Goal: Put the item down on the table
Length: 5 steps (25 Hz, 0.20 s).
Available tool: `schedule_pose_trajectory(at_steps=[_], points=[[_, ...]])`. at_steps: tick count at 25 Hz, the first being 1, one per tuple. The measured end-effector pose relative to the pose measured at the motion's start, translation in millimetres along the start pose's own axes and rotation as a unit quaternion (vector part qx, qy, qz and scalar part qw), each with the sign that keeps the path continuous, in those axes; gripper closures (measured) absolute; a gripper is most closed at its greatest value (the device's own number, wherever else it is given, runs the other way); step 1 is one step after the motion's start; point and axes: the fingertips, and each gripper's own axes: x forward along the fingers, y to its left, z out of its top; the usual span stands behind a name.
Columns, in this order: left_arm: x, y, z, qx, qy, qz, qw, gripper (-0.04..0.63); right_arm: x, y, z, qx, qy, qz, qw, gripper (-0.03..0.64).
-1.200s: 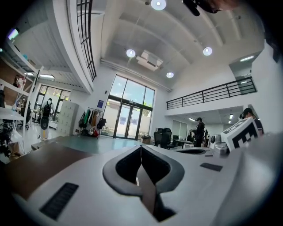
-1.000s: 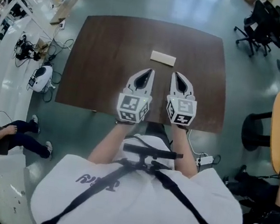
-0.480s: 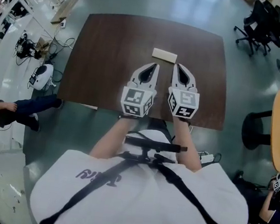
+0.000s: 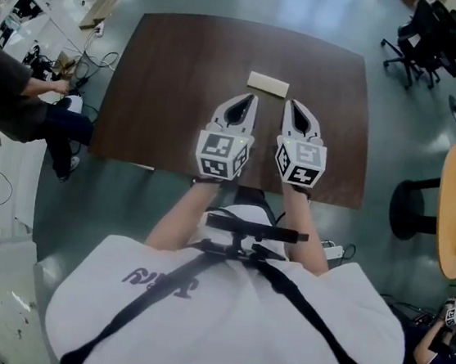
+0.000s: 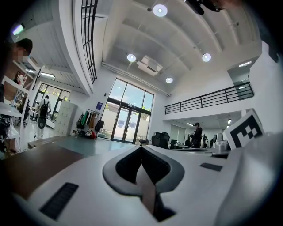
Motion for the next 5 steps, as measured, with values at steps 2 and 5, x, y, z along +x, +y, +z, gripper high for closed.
schedule_pose_trajectory(at_steps=[2, 5], points=[[2, -1, -6, -0.002, 0.005, 0.000, 1.0000, 0.583, 1, -2, -8, 0.003, 0.009, -0.001, 1.000, 0.611], [5, -3, -14, -0.004, 0.012, -0.001, 0.9999, 0.583, 1, -7, -23, 0.009, 0.026, -0.002, 1.000, 0.611]])
